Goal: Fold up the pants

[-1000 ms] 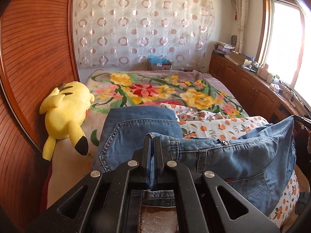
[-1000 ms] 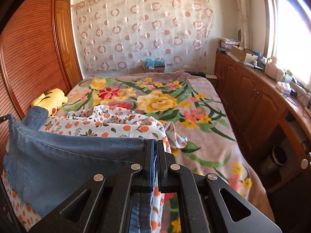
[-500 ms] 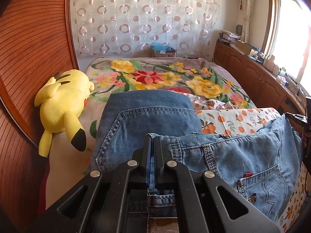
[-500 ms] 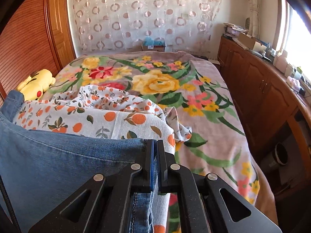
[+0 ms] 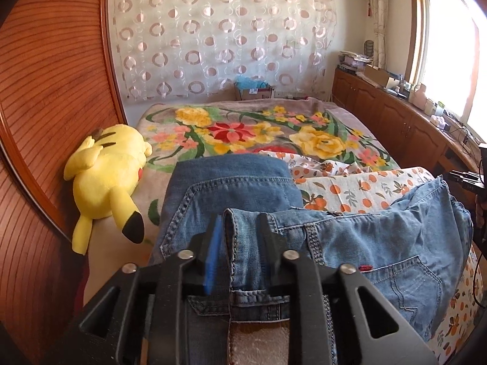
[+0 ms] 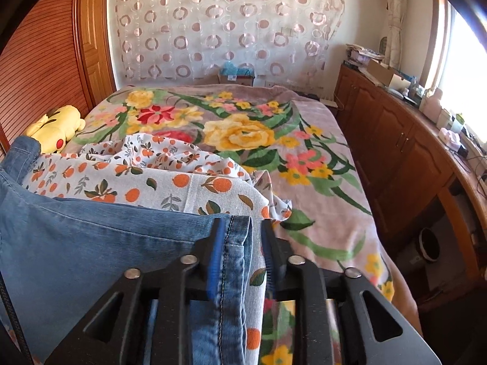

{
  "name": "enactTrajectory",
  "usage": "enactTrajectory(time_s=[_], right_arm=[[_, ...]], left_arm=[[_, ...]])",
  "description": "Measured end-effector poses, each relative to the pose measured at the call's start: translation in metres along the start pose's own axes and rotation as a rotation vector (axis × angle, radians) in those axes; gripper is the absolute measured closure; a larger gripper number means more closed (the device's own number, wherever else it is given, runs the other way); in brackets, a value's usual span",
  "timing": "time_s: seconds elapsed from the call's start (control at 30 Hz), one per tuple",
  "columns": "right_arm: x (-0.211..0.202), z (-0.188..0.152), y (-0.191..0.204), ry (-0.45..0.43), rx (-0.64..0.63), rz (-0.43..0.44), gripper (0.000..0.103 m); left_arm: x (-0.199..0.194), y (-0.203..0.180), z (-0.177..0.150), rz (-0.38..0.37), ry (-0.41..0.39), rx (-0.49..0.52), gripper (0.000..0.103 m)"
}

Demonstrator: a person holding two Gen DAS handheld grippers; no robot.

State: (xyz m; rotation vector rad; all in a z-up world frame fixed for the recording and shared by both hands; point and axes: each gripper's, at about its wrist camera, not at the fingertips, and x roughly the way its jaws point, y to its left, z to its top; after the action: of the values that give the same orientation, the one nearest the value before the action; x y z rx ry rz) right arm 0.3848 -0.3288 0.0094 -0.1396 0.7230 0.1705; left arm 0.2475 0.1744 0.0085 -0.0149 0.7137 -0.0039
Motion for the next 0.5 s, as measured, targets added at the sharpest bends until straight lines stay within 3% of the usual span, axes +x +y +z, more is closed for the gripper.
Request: enactTrajectory(time_s=[0.2,0.5], right_arm=[[-0.025,-0.014,0.015,-0.032,-0.014,0.030,0.057],[-0.013,-0.026,0.038,0.017,-0.046,0.101,0.055]], left_arm=[[-0.016,-0.014,0.003,-0.036,-0.039,0.015,0.040],[0.001,-0.098,0.013,-0.180,-0.046,0.136,0.025]])
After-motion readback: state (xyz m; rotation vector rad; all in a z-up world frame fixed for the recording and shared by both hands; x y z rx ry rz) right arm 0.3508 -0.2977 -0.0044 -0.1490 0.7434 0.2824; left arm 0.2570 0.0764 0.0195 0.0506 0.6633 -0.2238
